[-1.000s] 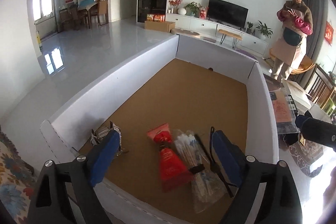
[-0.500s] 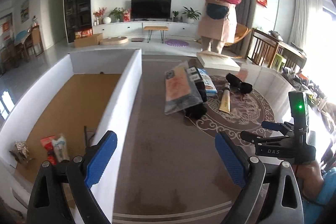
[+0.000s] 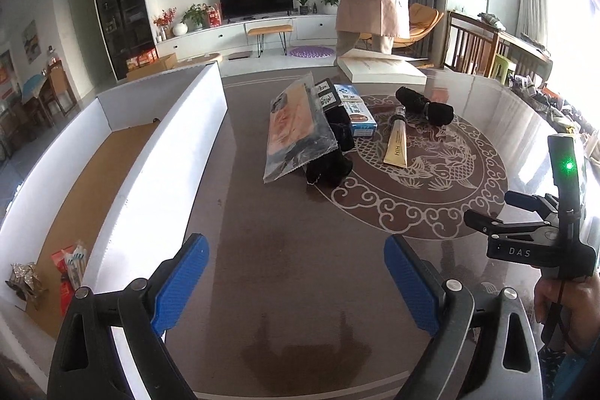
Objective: Organize objects
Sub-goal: 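Bring both tools back over the table toward the remaining items, then grasp the gold tube with the left tool and lift it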
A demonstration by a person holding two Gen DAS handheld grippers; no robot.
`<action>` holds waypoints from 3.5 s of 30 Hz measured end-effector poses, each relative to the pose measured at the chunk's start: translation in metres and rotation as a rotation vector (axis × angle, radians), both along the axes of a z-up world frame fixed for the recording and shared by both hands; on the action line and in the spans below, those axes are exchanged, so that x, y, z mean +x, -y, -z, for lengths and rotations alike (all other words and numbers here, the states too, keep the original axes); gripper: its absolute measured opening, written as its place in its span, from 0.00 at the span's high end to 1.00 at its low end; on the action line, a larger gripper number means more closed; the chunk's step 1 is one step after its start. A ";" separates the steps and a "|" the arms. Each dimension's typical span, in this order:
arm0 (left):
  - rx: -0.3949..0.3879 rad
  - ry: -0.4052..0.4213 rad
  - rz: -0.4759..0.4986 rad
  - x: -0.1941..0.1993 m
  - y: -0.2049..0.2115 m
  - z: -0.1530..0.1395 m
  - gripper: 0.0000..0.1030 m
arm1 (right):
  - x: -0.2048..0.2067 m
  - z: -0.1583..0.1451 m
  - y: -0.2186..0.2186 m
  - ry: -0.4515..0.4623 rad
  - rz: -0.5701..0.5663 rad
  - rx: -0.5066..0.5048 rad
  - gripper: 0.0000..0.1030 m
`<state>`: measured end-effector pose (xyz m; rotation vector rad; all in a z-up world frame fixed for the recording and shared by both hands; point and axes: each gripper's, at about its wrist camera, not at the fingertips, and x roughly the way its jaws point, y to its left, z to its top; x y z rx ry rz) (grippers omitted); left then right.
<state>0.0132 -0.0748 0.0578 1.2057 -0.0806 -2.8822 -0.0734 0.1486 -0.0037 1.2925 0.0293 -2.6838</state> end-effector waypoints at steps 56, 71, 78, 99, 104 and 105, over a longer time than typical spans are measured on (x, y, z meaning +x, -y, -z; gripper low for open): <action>0.047 0.163 0.066 -0.079 -0.040 0.089 0.00 | -0.010 0.021 0.005 0.047 0.020 0.070 0.00; 0.047 0.162 0.066 -0.079 -0.040 0.089 0.00 | -0.010 0.021 0.005 0.046 0.020 0.069 0.00; 0.047 0.162 0.066 -0.079 -0.040 0.089 0.00 | -0.010 0.021 0.005 0.046 0.020 0.069 0.00; 0.049 0.202 0.074 -0.075 -0.041 0.086 0.00 | -0.010 0.021 0.005 0.046 0.019 0.069 0.00; 0.057 0.288 0.072 -0.076 -0.042 0.084 0.00 | -0.010 0.021 0.005 0.047 0.019 0.069 0.00; 0.099 0.278 0.093 -0.080 -0.041 0.079 0.00 | -0.010 0.021 0.005 0.046 0.019 0.069 0.00</action>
